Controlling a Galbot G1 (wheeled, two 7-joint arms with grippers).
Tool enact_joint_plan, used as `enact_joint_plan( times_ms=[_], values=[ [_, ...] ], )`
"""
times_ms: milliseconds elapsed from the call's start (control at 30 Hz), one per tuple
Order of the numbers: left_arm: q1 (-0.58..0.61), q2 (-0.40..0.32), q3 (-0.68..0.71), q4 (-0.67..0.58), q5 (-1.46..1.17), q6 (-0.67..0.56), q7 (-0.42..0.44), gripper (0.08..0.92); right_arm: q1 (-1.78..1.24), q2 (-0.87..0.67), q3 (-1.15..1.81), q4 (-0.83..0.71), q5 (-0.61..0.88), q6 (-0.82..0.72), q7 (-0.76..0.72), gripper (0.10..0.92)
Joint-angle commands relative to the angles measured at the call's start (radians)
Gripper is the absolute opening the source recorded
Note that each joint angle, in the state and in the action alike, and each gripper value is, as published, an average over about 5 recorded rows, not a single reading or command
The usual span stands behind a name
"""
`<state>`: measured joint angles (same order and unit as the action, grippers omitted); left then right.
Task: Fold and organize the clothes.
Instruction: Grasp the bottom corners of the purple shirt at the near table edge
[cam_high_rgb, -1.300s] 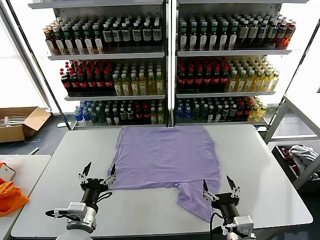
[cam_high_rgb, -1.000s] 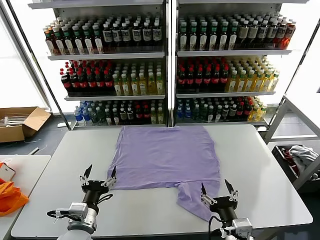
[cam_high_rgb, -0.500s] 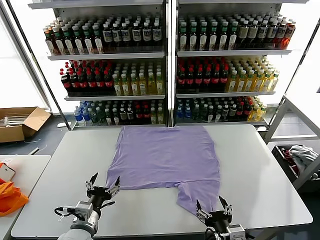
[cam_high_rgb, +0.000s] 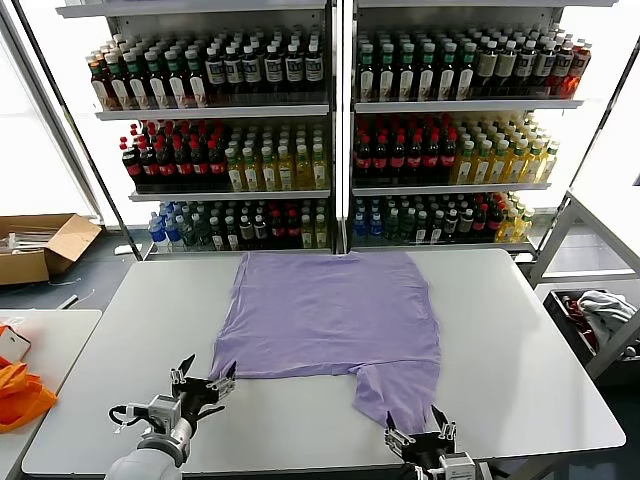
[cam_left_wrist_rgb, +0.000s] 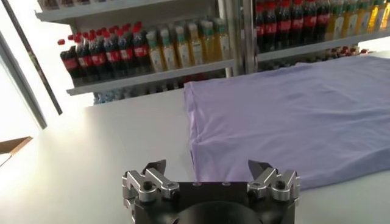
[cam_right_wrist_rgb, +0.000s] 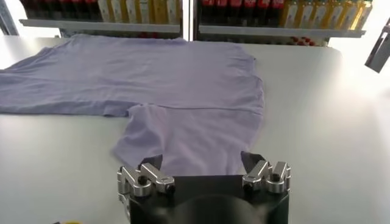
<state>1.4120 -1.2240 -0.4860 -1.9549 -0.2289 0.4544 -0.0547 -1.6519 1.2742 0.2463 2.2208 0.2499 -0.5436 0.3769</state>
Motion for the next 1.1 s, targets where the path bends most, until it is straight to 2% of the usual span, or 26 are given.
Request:
enact_joint_plan(
  times_ms=[33,300,433,833,1100],
  values=[
    [-0.026,0.011,0.001,0.036,-0.075,0.023,0.004,0.823,0.004,0.020,-0.011,-0.015,0.004,-0.009,0.020,0.823],
    [-0.026,0.022,0.013,0.063,-0.104,0.017,0.008,0.822,0.004,0.050,-0.032,-0.032,-0.012,-0.011,0.027,0.823],
    [-0.014,0.028,0.028,0.051,-0.100,0.018,0.008,0.782,-0.001,0.055,-0.031,-0.049,-0.006,-0.009,0.030,0.791],
    [0.013,0.022,0.074,0.033,-0.091,0.012,0.001,0.442,-0.045,0.042,-0.017,-0.062,0.070,0.031,0.037,0.456],
    [0.021,0.020,0.080,0.011,-0.087,0.003,0.000,0.216,-0.060,0.026,0.008,-0.013,0.046,0.068,0.016,0.222]
  ],
)
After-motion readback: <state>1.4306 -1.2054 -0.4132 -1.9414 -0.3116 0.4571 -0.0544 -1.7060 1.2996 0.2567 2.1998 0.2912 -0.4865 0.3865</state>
